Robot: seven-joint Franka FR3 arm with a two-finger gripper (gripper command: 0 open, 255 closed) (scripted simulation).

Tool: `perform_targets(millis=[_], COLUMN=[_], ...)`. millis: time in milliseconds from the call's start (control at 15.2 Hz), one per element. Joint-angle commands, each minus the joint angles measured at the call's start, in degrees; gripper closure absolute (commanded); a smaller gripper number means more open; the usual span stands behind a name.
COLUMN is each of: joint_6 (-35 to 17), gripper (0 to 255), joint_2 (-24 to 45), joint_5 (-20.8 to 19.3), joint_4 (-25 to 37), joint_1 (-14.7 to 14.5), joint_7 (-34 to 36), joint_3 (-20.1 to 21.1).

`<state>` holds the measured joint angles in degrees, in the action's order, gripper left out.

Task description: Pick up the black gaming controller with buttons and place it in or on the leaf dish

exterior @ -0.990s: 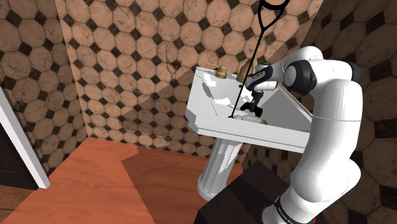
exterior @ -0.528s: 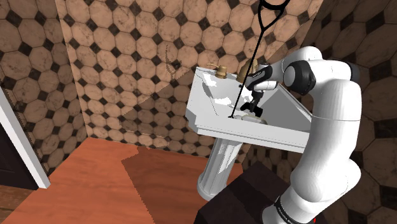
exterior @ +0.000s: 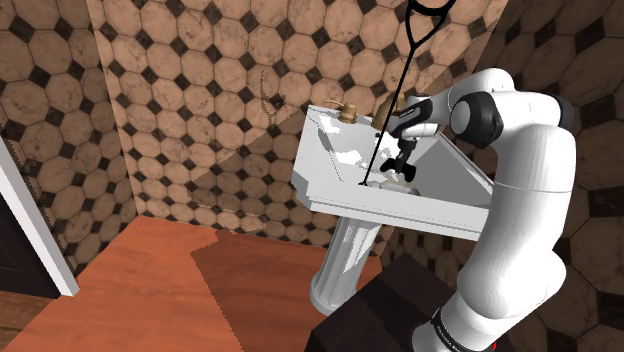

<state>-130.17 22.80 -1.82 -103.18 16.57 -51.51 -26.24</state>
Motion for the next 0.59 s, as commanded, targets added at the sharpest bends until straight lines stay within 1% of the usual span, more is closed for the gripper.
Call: perform_targets(millis=[0, 528], joint_6=[1.07, 6.37], gripper=[255, 255], joint_2=[-1.15, -3.58], joint_5=[-0.36, -1.15], joint_4=[0.83, 3.88], joint_1=[-0.71, -1.2], joint_7=[0.07, -0.16], joint_3=[0.2, -0.38])
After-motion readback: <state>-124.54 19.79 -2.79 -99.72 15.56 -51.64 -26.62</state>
